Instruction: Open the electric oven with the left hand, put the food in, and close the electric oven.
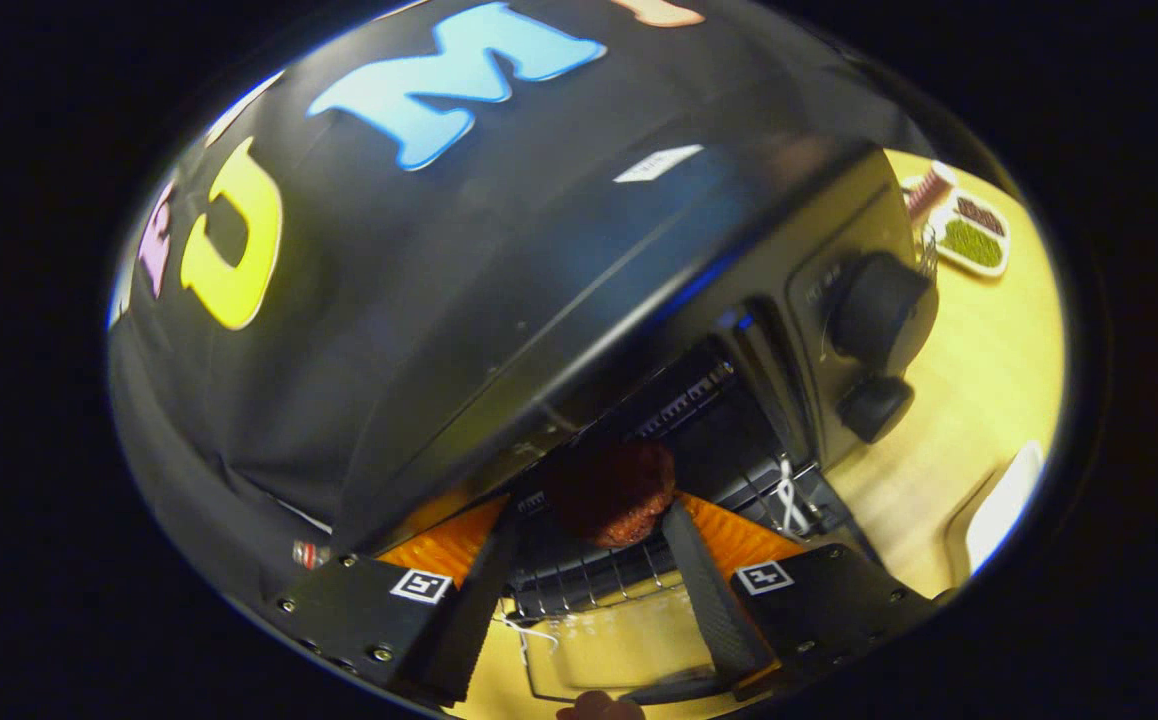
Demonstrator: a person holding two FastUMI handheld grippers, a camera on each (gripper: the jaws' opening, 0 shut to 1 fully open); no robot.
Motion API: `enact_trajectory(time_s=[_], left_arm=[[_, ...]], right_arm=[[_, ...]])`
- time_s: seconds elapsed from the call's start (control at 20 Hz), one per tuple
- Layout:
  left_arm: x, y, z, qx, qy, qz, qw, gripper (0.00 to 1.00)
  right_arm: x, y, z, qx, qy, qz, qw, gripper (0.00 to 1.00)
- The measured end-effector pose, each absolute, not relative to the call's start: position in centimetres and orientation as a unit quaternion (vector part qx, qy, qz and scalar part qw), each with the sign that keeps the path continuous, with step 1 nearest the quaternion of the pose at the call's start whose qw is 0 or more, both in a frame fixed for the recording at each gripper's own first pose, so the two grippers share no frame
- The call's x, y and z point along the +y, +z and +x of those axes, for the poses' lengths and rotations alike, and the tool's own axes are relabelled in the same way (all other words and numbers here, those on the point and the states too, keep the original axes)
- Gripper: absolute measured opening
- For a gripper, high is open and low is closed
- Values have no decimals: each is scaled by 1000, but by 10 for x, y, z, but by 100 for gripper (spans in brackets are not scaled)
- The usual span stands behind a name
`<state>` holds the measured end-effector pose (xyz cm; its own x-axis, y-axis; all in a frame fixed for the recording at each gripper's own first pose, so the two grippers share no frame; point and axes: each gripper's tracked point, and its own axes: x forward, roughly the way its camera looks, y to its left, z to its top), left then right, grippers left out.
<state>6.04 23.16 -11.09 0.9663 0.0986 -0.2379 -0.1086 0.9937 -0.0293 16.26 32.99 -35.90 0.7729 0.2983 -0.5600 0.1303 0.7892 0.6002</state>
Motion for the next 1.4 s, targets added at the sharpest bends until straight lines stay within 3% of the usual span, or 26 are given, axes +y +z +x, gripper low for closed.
enact_trajectory(time_s=[0.55, 0.65, 0.8, 0.9, 1.0, 1.1, 1.15, 1.4], left_arm=[[173, -139, 62, 122, 20, -2, 992, 100], [160, -139, 60, 116, 14, 7, 993, 92], [143, -127, 56, 95, 11, 17, 995, 92], [131, -107, 52, 68, 12, 21, 997, 92], [116, -82, 50, 35, 9, 27, 999, 100], [102, -63, 47, 14, 5, 30, 999, 97], [93, -52, 47, 3, 1, 26, 1000, 100], [62, -53, 42, 7, -7, 32, 999, 100]], right_arm=[[233, -279, 111, 252, 68, 109, 959, 88], [206, -250, 102, 219, 57, 77, 971, 88], [175, -195, 90, 160, 37, 57, 985, 88], [158, -155, 85, 115, 25, 50, 992, 88], [142, -110, 78, 63, 11, 38, 997, 87], [135, -68, 67, 16, 10, 31, 999, 87], [130, -54, 61, 1, 8, 26, 1000, 87], [118, -39, 47, -13, 14, 21, 1000, 87]])
